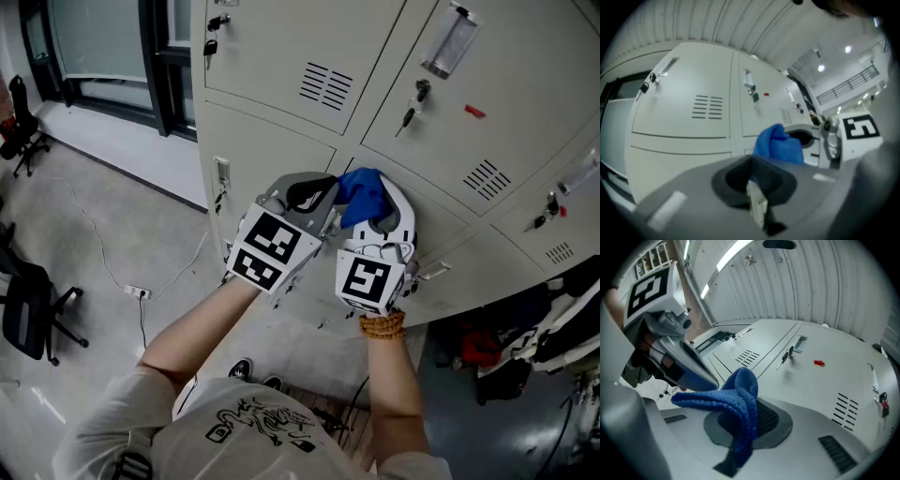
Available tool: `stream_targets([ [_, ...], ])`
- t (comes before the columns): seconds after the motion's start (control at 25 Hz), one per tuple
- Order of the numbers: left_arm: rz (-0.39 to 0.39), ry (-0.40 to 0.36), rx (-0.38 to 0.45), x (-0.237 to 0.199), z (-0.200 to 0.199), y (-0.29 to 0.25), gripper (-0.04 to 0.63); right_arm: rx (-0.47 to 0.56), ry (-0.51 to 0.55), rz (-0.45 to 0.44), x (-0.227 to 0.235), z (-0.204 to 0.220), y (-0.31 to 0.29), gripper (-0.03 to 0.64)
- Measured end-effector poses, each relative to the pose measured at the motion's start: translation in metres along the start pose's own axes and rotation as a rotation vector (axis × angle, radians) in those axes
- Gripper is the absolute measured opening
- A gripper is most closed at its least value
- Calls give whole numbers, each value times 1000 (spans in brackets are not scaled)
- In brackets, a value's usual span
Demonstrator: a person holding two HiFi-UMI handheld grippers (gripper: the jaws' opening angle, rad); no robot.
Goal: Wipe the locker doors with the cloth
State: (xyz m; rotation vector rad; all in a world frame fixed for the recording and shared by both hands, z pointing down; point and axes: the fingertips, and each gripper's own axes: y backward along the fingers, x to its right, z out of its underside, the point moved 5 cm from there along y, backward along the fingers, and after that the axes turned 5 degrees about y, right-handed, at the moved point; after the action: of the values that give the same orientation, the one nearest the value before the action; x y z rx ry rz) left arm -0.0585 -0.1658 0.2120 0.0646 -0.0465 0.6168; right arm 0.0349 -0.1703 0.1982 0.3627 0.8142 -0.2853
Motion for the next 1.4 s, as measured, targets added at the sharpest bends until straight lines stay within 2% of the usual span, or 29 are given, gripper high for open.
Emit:
stream_targets([
  [0.16,-1,-3,-6,-10,-2,-14,3,-18,138,18,-10,-3,-22,29],
  [0.36,6,16,-28,-17,10,-24,3,7,307,68,-22,3,-27,29],
  [0.52,16,28,-47,-16,22,-31,3,10,391,80,-31,15,-23,29],
  [1.08,46,68,-154,3,89,-46,3,-81,414,59,-65,85,11,29],
  [1.4,20,74,-182,2,136,-47,3,-124,397,30,-101,132,28,29],
])
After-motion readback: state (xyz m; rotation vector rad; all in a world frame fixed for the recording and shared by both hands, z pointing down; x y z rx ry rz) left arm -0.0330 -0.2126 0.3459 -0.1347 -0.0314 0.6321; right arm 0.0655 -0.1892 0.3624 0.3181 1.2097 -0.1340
